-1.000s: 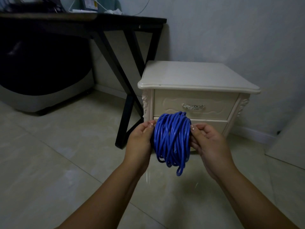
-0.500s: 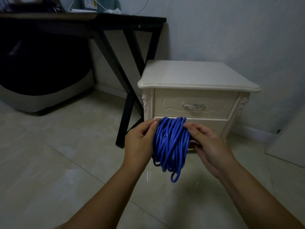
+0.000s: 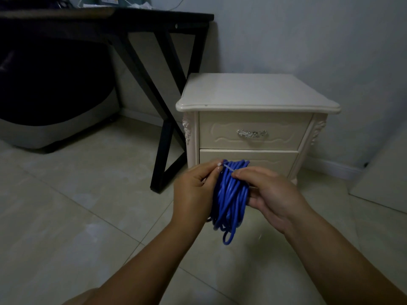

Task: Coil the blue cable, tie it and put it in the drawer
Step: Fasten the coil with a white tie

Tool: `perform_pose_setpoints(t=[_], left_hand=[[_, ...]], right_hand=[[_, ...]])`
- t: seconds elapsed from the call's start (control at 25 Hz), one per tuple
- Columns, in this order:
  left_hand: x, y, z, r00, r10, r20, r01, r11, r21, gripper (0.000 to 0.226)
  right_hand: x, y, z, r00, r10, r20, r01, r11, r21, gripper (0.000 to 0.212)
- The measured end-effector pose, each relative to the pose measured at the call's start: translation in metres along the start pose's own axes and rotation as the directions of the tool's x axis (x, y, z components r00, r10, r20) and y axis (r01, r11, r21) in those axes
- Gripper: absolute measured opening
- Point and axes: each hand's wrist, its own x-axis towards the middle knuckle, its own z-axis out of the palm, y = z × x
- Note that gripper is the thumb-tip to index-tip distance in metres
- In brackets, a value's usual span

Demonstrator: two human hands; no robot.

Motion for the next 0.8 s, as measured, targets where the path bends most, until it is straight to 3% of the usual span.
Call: perform_pose_setpoints(t=[0.4,0.8], left_hand=[[-0.0031,-0.0041,0.0083,0.999,-0.028,-0.016,0.028,0.999,-0.030,0.024],[-0.0056,-0.0033,0.0078,0.999,-0.025,-0.022,0.025,1.000,0.001,0.025]], right_hand=[[-0.0010,0.0016,0.0066,0.994,-0.052,-0.095,0.042,0.994,-0.099,0.007],[-0.0012,0.0021,0.0090,0.994,-0.053,-0.095,0.040,0.991,-0.130,0.008]])
